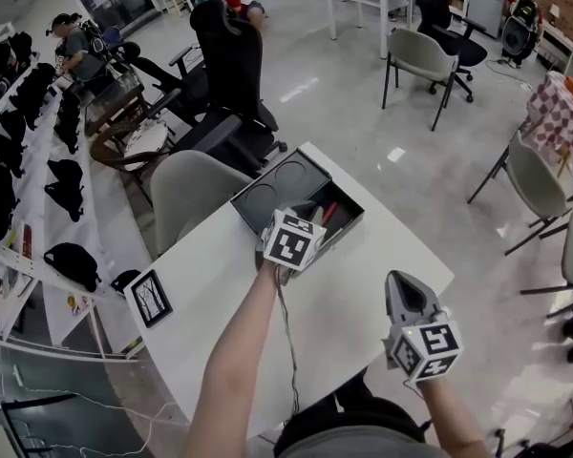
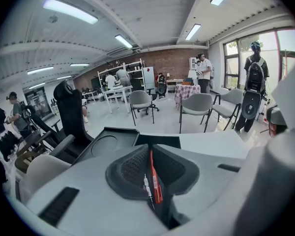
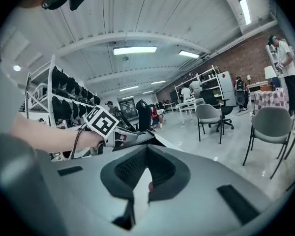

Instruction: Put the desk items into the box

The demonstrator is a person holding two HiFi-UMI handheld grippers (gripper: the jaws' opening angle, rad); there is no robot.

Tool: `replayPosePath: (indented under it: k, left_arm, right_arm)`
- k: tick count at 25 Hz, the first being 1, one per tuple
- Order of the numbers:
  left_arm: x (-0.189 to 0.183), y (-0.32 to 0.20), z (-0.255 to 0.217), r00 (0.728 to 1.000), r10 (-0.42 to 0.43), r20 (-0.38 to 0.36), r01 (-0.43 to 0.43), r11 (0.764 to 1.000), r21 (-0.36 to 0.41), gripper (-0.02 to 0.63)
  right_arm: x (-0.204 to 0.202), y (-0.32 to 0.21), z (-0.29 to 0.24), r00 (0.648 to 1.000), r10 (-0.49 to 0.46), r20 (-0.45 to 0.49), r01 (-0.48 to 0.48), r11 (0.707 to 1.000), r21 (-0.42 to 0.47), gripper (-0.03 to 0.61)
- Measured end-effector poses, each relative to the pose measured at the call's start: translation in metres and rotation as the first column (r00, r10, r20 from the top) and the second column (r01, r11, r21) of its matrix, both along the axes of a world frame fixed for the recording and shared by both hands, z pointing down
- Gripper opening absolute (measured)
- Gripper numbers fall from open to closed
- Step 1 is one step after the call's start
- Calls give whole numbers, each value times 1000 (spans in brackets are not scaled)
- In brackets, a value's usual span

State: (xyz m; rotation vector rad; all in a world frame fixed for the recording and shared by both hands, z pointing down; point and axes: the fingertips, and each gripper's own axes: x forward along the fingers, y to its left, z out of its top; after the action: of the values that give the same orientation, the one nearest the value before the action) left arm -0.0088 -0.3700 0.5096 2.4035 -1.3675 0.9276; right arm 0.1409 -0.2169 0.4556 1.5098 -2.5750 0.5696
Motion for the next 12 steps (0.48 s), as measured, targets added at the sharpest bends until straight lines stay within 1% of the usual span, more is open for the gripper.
replayPosePath:
  k: [7,12]
  left_arm:
    - [-11,8,-25,998,-33,-53,37,996,77,31]
    - [-18,20,-41,993,-61,-98,71,992,107,31]
  right_arm:
    - [-3,1,-5,1000,-1,1,1,1000,21,3]
    - [-2,0,-10,1000,6,-1,-6,1000,30,3]
